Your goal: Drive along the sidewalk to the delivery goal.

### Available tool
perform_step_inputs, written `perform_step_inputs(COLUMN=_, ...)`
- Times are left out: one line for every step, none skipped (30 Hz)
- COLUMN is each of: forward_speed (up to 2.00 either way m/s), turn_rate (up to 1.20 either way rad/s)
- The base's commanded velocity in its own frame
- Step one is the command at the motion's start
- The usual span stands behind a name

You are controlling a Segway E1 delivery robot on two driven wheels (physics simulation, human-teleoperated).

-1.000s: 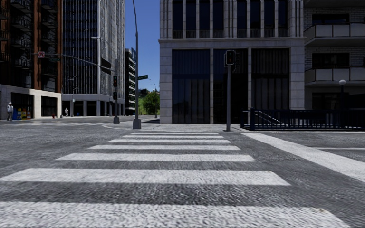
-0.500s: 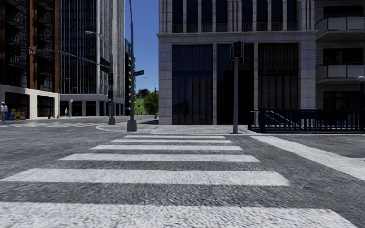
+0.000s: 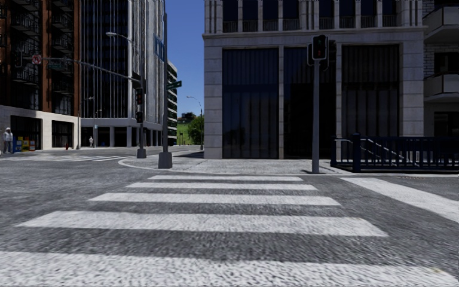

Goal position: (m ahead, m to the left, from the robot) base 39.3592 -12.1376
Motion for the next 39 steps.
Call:
perform_step_inputs(forward_speed=2.0, turn_rate=0.24)
perform_step_inputs(forward_speed=2.0, turn_rate=0.26)
perform_step_inputs(forward_speed=2.0, turn_rate=0.26)
perform_step_inputs(forward_speed=2.0, turn_rate=0.27)
perform_step_inputs(forward_speed=2.0, turn_rate=0.27)
perform_step_inputs(forward_speed=2.0, turn_rate=0.27)
perform_step_inputs(forward_speed=2.0, turn_rate=0.27)
perform_step_inputs(forward_speed=2.0, turn_rate=0.27)
perform_step_inputs(forward_speed=2.0, turn_rate=0.27)
perform_step_inputs(forward_speed=2.0, turn_rate=0.27)
perform_step_inputs(forward_speed=2.0, turn_rate=0.27)
perform_step_inputs(forward_speed=2.0, turn_rate=0.28)
perform_step_inputs(forward_speed=2.0, turn_rate=0.28)
perform_step_inputs(forward_speed=2.0, turn_rate=0.28)
perform_step_inputs(forward_speed=2.0, turn_rate=0.26)
perform_step_inputs(forward_speed=2.0, turn_rate=0.26)
perform_step_inputs(forward_speed=2.0, turn_rate=0.26)
perform_step_inputs(forward_speed=2.0, turn_rate=0.25)
perform_step_inputs(forward_speed=2.0, turn_rate=0.25)
perform_step_inputs(forward_speed=2.0, turn_rate=0.25)
perform_step_inputs(forward_speed=2.0, turn_rate=0.25)
perform_step_inputs(forward_speed=2.0, turn_rate=0.25)
perform_step_inputs(forward_speed=2.0, turn_rate=0.23)
perform_step_inputs(forward_speed=2.0, turn_rate=0.14)
perform_step_inputs(forward_speed=2.0, turn_rate=0.07)
perform_step_inputs(forward_speed=2.0, turn_rate=0.04)
perform_step_inputs(forward_speed=2.0, turn_rate=0.04)
perform_step_inputs(forward_speed=2.0, turn_rate=0.0)
perform_step_inputs(forward_speed=2.0, turn_rate=0.0)
perform_step_inputs(forward_speed=2.0, turn_rate=0.0)
perform_step_inputs(forward_speed=2.0, turn_rate=0.0)
perform_step_inputs(forward_speed=2.0, turn_rate=0.0)
perform_step_inputs(forward_speed=2.0, turn_rate=0.0)
perform_step_inputs(forward_speed=2.0, turn_rate=0.0)
perform_step_inputs(forward_speed=2.0, turn_rate=0.0)
perform_step_inputs(forward_speed=2.0, turn_rate=0.0)
perform_step_inputs(forward_speed=2.0, turn_rate=0.0)
perform_step_inputs(forward_speed=2.0, turn_rate=0.0)
perform_step_inputs(forward_speed=2.0, turn_rate=0.0)
